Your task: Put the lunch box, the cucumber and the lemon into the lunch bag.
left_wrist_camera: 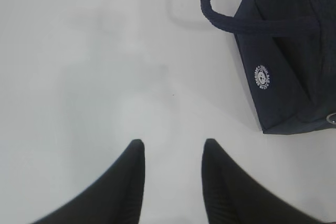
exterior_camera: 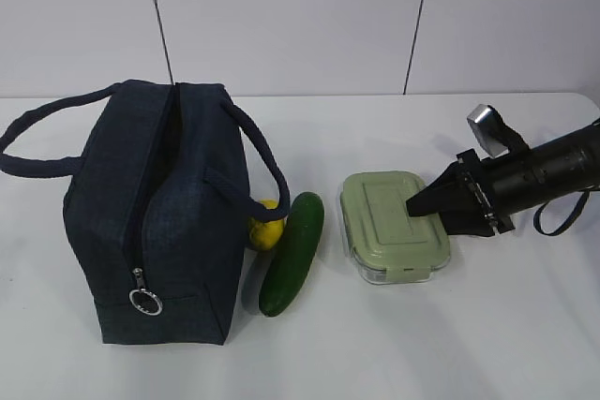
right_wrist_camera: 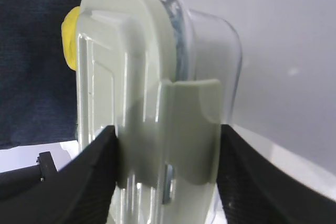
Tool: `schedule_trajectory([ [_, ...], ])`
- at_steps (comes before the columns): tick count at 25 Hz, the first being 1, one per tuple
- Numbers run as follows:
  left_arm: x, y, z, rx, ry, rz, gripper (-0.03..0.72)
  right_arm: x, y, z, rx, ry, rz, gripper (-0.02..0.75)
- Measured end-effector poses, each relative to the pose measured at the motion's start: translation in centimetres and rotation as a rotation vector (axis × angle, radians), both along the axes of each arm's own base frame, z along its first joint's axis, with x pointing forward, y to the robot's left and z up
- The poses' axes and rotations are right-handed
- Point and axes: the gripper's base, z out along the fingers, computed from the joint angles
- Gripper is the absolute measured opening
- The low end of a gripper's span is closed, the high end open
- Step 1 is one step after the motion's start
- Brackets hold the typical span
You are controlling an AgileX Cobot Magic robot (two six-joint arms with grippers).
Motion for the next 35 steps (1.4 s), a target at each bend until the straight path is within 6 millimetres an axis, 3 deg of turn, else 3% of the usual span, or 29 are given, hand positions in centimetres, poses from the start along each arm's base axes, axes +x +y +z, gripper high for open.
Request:
schedule_trajectory([
  [35,0.0,0.0,0.0,0.0,0.0,0.0,0.264,0.0,0.0,0.0,0.002,0.016,-0.01,0.389],
])
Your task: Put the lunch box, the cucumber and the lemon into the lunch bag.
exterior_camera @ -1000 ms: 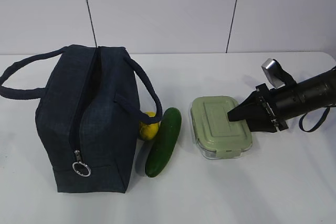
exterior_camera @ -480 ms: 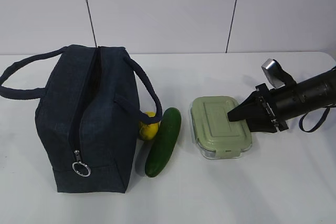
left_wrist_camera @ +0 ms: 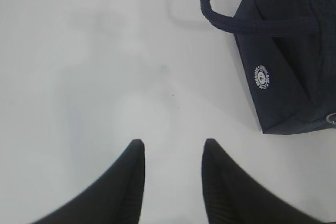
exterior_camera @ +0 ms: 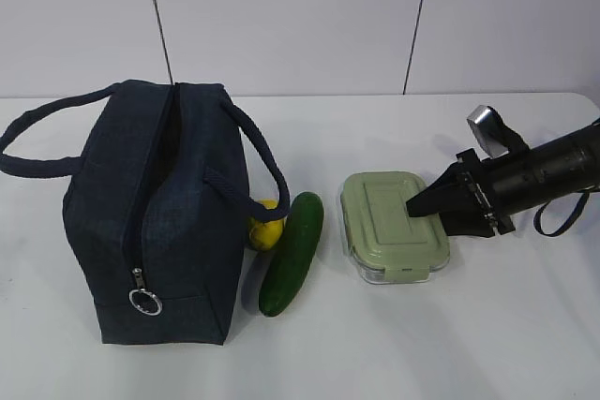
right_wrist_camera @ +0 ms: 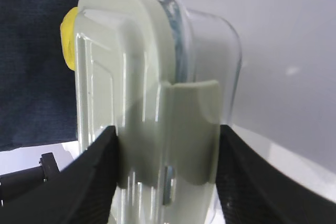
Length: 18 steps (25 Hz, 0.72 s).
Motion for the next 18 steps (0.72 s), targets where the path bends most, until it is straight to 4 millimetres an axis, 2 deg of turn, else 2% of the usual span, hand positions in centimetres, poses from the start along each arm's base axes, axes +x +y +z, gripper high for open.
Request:
schedule_trajectory([
  [18,0.0,0.0,0.0,0.0,0.0,0.0,0.264,0.01,0.01,0.01,0.001,0.0,-0.002,0.389],
])
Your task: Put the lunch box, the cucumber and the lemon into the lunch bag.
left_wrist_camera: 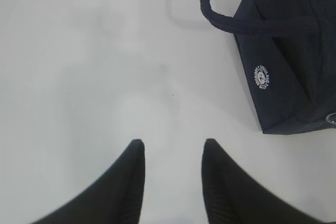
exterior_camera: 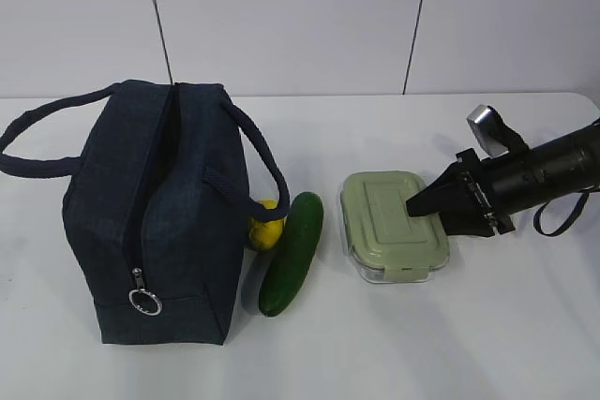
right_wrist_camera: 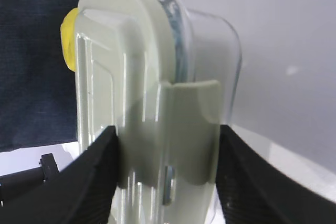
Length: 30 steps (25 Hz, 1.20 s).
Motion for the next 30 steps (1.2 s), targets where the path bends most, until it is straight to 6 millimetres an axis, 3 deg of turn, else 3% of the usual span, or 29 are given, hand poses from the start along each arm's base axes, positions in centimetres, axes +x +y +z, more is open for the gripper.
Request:
schedule_trajectory([
  [30,0.0,0.0,0.0,0.0,0.0,0.0,0.264,0.27,0.05,0.22,0.004,0.033,-0.055,0.388],
])
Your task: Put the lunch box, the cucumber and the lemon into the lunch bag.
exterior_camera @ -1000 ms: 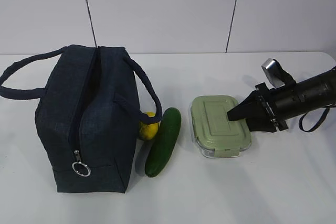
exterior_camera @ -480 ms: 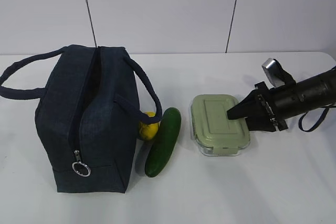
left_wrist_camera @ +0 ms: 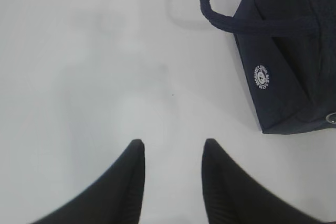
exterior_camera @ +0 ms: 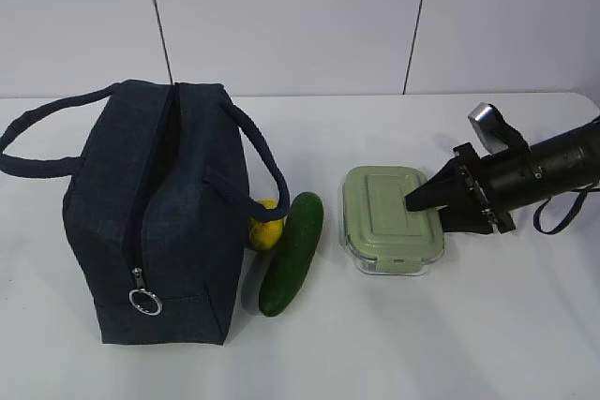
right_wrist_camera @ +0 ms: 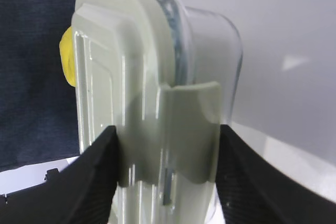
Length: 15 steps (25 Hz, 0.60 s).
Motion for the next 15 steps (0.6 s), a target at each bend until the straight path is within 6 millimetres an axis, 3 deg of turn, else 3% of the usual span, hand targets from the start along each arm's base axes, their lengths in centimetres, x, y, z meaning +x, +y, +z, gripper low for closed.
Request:
schedule_trajectory([
  [15,0.0,0.0,0.0,0.0,0.0,0.0,0.264,0.2,-0.1,1.3,-0.019,-0.021,-0.02,0.387],
])
